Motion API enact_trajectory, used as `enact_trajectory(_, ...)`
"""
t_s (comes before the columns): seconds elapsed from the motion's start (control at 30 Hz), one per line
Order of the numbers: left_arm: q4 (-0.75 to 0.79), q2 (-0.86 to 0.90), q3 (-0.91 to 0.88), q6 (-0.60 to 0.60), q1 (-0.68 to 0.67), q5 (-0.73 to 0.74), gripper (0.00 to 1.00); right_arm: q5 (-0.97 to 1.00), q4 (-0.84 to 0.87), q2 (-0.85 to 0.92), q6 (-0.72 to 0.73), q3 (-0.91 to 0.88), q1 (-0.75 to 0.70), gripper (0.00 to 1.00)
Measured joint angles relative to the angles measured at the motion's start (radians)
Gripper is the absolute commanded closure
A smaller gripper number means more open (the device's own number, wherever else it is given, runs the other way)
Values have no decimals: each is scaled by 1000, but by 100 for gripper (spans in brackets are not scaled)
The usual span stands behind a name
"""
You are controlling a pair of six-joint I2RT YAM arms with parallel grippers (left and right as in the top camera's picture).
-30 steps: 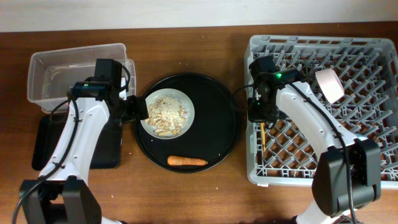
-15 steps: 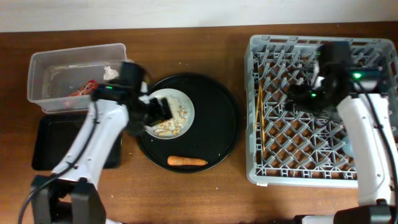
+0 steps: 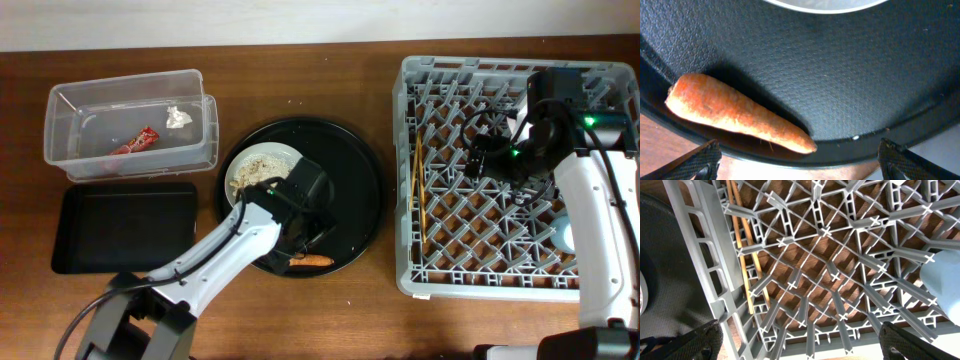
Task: Sort waste into correct bins and load items into the dishwasher rack
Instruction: 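Reach the left gripper to the carrot and grasp it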
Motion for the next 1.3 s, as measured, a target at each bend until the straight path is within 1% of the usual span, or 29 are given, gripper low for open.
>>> enact_trajectory(0.13, 34, 1, -48, -32, -3, -21, 1, 0, 0, 0, 0, 0, 0, 1)
enact_trajectory(0.33, 47, 53, -59, -50, -4, -33, 1, 0, 0, 0, -1, 0, 0, 1)
enact_trajectory(0.4, 70, 80, -60, -51, -4, -33, 10, 0, 0, 0, 0, 0, 0, 1)
enact_trajectory(0.47, 95, 95, -61, -55, -4, -48, 26, 0, 0, 0, 0, 0, 0, 1)
enact_trajectory(0.53, 104, 94, -61, -58, -4, -63, 37, 0, 0, 0, -1, 0, 0, 1)
enact_trajectory(0.57, 105, 95, -61, -60, -4, -69, 46, 0, 0, 0, -1, 0, 0, 1)
enact_trajectory(0.6, 105, 95, -61, -63, -4, -76, 49, 0, 0, 0, -1, 0, 0, 1)
enact_trajectory(0.8, 111, 95, -61, -65, -4, -92, 50, 0, 0, 0, -1, 0, 0, 1)
enact_trajectory(0.93, 116, 95, -61, -67, -4, -97, 58, 0, 0, 0, -1, 0, 0, 1)
enact_trajectory(0.97, 116, 95, -61, -67, -4, -97, 64, 0, 0, 0, -1, 0, 0, 1)
enact_trajectory(1.0, 116, 97, -61, -69, -4, -97, 66, 0, 0, 0, 0, 0, 0, 1)
enact_trajectory(1.03, 116, 97, -61, -72, -4, -97, 71, 0, 0, 0, -1, 0, 0, 1)
enact_trajectory(1.1, 115, 98, -61, -71, -4, -97, 76, 0, 0, 0, -3, 0, 0, 1)
enact_trajectory(1.17, 115, 98, -61, -72, -4, -97, 78, 0, 0, 0, -2, 0, 0, 1)
enact_trajectory(1.2, 115, 98, -61, -72, -4, -97, 80, 0, 0, 0, -3, 0, 0, 1)
enact_trajectory(1.3, 115, 98, -61, -63, -4, -74, 95, 0, 0, 0, -3, 0, 0, 1)
